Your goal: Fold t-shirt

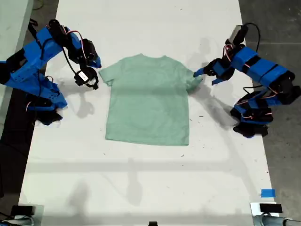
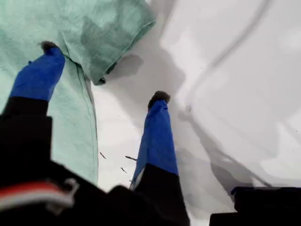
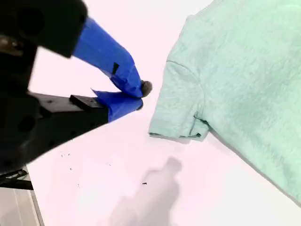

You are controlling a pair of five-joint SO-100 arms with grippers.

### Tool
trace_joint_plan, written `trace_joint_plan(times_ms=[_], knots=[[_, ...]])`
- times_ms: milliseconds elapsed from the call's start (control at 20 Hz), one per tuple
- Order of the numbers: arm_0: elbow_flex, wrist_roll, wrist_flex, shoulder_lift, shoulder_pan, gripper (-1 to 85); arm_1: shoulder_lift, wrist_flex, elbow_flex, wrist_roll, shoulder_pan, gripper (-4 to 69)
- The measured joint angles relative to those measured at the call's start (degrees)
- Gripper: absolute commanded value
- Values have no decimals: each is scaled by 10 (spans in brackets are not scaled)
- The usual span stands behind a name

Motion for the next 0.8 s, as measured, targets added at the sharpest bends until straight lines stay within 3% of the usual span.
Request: trace_joint_plan(times_ms=[600,750,800], knots=[[0,0,-2,-1,0,0,-172,-168,19,-18,30,352],[0,0,-2,-2,0,0,-223,-176,-22,-24,31,295],[0,0,-4,-3,0,0,-238,-177,-37,-25,31,241]])
